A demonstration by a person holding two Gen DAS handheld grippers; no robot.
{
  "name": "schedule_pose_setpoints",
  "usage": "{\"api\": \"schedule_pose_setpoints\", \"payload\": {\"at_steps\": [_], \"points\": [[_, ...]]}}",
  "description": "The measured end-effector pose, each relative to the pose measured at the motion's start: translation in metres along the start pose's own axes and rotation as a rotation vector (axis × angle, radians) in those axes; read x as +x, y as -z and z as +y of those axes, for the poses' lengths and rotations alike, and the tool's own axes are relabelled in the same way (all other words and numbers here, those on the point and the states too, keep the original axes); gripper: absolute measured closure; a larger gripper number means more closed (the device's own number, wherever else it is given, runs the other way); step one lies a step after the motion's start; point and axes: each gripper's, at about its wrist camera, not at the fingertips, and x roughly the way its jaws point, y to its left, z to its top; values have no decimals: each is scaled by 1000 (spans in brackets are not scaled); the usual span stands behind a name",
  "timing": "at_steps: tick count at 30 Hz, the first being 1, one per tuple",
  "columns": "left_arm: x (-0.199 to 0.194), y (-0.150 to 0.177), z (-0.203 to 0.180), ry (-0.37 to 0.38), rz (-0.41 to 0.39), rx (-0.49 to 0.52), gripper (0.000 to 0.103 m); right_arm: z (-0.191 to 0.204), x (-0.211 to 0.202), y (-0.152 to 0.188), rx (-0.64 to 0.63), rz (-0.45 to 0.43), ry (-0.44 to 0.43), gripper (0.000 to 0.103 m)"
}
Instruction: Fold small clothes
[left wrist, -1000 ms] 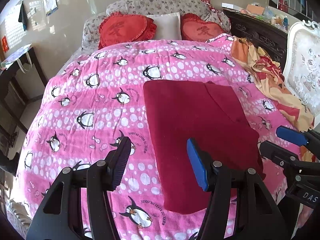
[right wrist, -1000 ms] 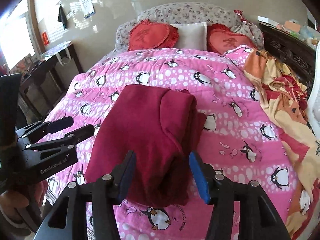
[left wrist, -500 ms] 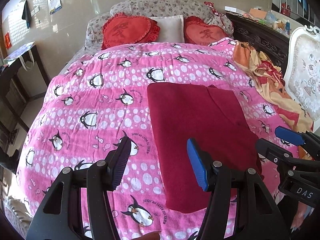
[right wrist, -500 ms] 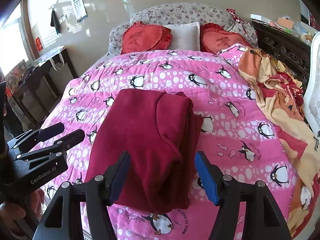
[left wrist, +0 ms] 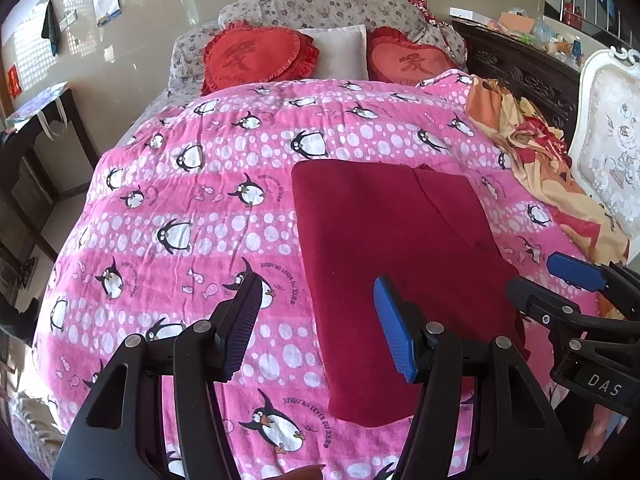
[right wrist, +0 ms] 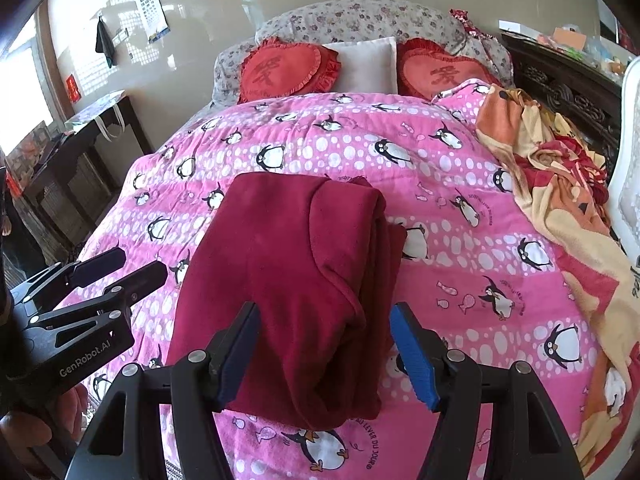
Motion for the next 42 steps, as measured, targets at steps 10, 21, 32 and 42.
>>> {"api": "schedule_pose_setpoints", "payload": {"at_steps": [10, 21, 32, 42], "points": [[3, 0, -1, 3, 7, 2, 45, -1, 6, 0, 5, 20, -8, 38], [8, 1, 0, 2, 16, 3, 45, 2, 12, -1, -2, 37, -16, 38], [11, 2, 2, 6, 24, 4, 45, 1, 16, 1, 4, 51, -15, 38], [12, 2, 3, 6, 27, 2, 45, 2, 18, 2, 5, 59, -17, 38]]}}
